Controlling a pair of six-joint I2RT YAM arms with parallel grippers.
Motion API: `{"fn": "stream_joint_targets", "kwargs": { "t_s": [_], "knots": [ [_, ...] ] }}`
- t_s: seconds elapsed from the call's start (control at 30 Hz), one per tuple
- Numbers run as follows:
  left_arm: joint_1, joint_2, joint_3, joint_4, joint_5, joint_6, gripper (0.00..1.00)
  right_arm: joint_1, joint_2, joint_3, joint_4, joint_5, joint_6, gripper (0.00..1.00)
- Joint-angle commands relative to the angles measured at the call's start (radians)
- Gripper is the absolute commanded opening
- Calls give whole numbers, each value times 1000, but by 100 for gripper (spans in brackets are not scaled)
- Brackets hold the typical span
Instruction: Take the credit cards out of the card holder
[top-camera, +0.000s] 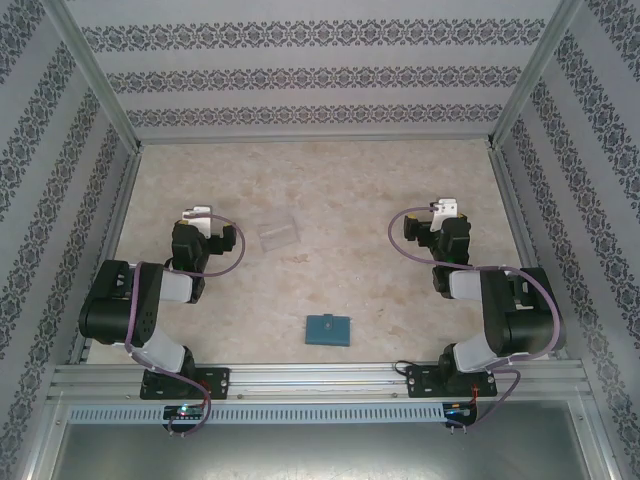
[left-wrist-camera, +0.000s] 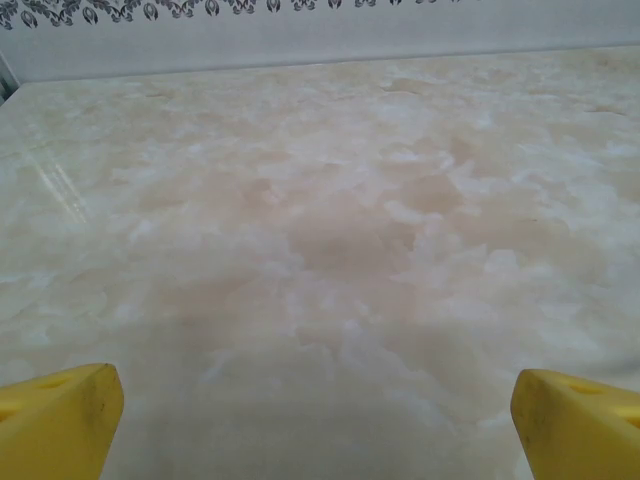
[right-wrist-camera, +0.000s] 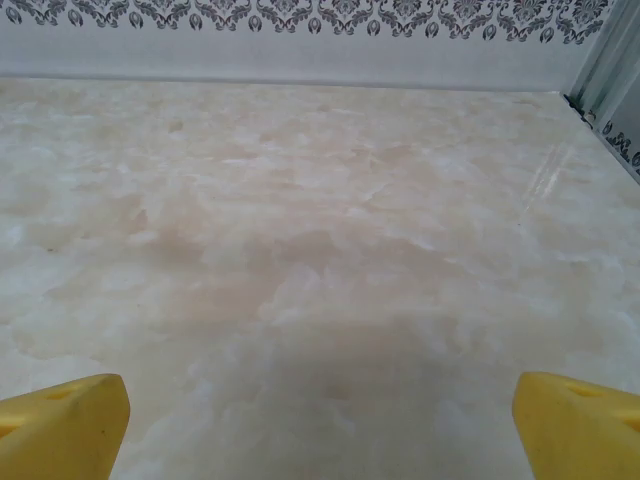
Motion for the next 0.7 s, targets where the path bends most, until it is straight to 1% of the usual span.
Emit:
{"fn": "stream_joint_targets", "kwargs": {
  "t_s": [0.0,0.67],
  "knots": [
    [12,2,0,11,2,-5,100,-6,4,-8,37,-15,19,98],
    [12,3,7,-3,6,-3,100,-6,4,-8,37,-15,19,98]
  ]
}}
